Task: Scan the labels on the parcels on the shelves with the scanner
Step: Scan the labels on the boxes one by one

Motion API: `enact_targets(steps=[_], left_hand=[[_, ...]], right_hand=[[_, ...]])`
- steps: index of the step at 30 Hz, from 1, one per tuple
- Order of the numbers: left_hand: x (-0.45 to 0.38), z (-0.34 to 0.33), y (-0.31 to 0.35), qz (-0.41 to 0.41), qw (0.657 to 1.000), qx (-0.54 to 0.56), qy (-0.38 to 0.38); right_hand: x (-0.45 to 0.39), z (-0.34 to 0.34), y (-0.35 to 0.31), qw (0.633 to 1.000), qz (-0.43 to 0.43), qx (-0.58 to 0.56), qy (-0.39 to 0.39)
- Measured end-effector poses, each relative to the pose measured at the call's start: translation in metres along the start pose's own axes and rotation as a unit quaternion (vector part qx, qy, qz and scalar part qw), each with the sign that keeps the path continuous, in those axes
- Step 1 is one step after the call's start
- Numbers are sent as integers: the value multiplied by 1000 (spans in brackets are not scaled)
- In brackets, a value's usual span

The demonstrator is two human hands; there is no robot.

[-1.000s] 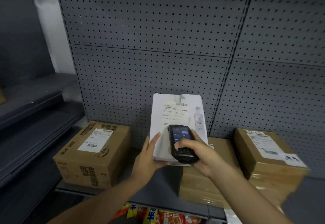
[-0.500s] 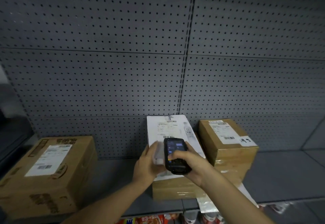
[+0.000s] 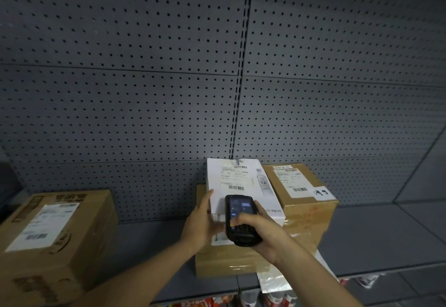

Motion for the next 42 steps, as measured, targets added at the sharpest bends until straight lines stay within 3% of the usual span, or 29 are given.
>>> enact_targets(steps=[8, 12, 21, 29, 35, 42], left_hand=[[9, 9, -15, -20, 992, 90, -87], [31, 36, -48, -5, 995, 16, -94], [69, 149, -146, 102, 994, -22, 16], [109, 256, -239, 133, 987, -74, 49], [138, 317, -320, 149, 971, -188, 13], [150, 334, -370, 179, 965, -187, -49]], right_hand=[[-4, -15, 2, 999, 5, 15, -45], [-19, -42, 12, 998, -4, 27, -55], [-48, -137, 80, 992, -88, 57, -69], [-66, -237, 148, 986, -133, 87, -57], [-75, -292, 201, 983, -156, 98, -17], [-75, -317, 235, 981, -166, 100, 14]])
Point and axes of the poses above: each hand's wrist, its own x-axis away from the middle knuckle, its own z-axis out of the back of the hand, y = z × x, the point moved 4 cm from there along -x, towards the middle knuckle, and after that the axes turned 8 degrees about -x, right-handed, at the moved point
